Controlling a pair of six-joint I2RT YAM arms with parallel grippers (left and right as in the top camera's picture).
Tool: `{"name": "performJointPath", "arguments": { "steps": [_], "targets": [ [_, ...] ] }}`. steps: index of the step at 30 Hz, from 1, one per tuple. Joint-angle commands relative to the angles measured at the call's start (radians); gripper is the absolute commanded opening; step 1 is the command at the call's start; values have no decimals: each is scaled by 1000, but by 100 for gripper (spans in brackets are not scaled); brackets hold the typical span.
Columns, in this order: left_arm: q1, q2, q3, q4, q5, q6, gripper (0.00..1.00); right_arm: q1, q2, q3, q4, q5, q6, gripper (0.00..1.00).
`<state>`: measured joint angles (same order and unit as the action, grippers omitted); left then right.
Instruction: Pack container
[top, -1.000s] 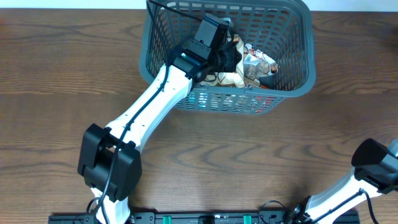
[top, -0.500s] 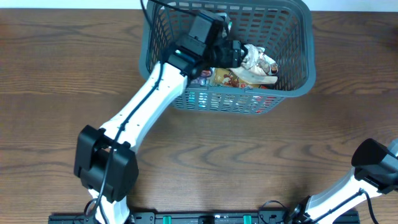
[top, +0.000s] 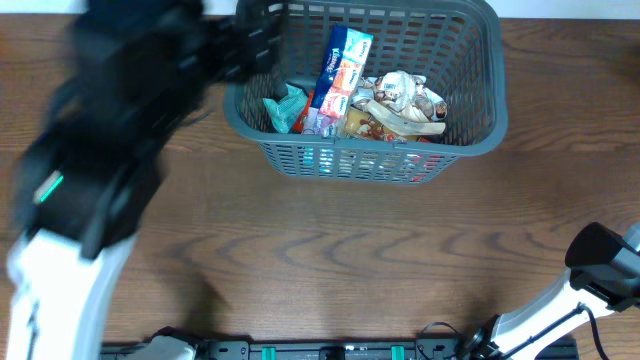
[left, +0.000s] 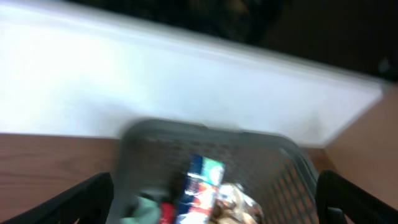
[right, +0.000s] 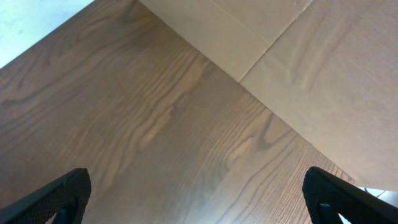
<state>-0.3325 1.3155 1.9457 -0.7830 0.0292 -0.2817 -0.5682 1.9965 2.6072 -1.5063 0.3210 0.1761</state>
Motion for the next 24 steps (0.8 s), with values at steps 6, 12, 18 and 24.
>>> {"name": "performJointPath", "arguments": {
  "steps": [6, 12, 18, 24],
  "targets": [
    [88, -198, -2, -250, -266, 68, 90, -7, 9, -5, -2, 3, 10, 99],
    [115, -317, -2, -495, -312, 71, 91, -7, 9, -5, -2, 3, 10, 99],
    [115, -428, -2, -646, -347, 28, 91, -7, 9, -5, -2, 3, 10, 99],
    [115, -523, -34, -776, -349, -13, 91, -7, 9, -5, -2, 3, 10, 99]
  ]
}}
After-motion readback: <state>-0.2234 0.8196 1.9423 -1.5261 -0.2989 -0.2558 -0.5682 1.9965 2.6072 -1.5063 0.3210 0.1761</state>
